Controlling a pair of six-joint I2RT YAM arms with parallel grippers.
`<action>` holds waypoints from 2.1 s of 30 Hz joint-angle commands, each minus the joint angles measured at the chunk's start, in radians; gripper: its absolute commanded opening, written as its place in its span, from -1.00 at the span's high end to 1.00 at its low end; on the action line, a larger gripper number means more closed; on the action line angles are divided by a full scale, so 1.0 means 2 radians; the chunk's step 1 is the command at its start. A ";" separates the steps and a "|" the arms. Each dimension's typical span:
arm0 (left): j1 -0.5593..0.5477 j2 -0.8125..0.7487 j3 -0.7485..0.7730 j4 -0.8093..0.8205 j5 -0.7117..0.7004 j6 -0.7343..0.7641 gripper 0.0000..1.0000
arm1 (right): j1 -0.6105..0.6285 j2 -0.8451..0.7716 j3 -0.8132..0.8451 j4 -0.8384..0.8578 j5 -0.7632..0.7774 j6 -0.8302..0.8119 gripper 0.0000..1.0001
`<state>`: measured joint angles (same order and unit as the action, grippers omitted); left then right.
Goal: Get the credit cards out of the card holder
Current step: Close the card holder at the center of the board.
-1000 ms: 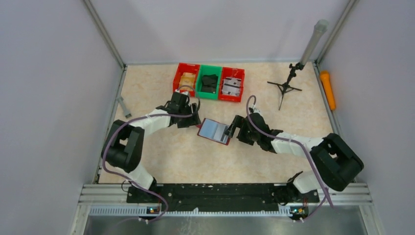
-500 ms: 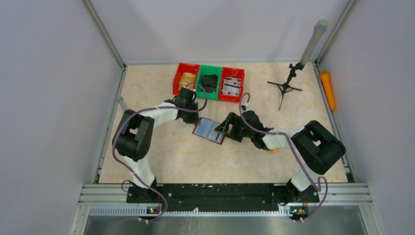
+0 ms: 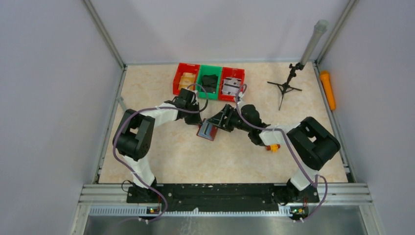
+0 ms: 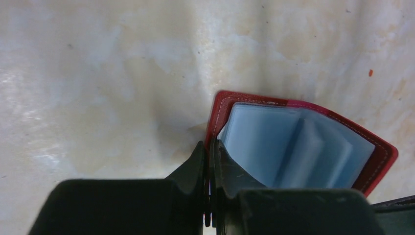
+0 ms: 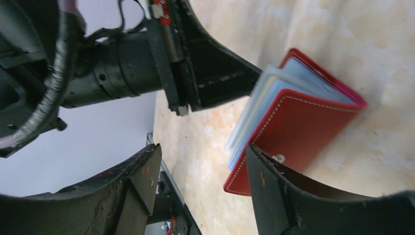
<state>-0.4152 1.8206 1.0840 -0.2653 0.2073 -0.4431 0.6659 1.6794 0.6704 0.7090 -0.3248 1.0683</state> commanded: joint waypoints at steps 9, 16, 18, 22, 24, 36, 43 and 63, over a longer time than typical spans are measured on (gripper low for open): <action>-0.010 -0.006 -0.065 0.010 0.083 -0.020 0.93 | 0.008 0.038 0.039 0.015 -0.037 -0.015 -0.18; -0.010 -0.023 -0.091 0.026 0.108 -0.028 0.94 | 0.008 0.076 0.049 0.097 -0.103 -0.008 0.03; -0.010 -0.026 -0.098 0.034 0.116 -0.032 0.94 | 0.007 0.077 0.045 0.124 -0.105 -0.008 0.09; -0.010 -0.034 -0.117 0.053 0.132 -0.042 0.95 | -0.001 0.110 0.015 0.218 -0.109 0.018 0.36; -0.009 -0.036 -0.123 0.055 0.131 -0.045 0.93 | -0.001 0.142 0.000 0.271 -0.110 0.036 0.57; -0.010 -0.042 -0.142 0.076 0.155 -0.055 0.91 | 0.011 0.256 0.016 0.431 -0.095 0.069 0.71; -0.009 -0.042 -0.152 0.090 0.173 -0.062 0.92 | 0.009 0.244 0.047 0.425 -0.087 0.068 0.72; -0.008 -0.040 -0.144 0.077 0.142 -0.059 0.91 | -0.045 -0.178 -0.085 -0.122 0.043 -0.172 1.00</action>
<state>-0.4297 1.7294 0.8043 -0.0505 0.5751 -0.5858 0.5789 1.4876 0.5232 0.8104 -0.3840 0.8864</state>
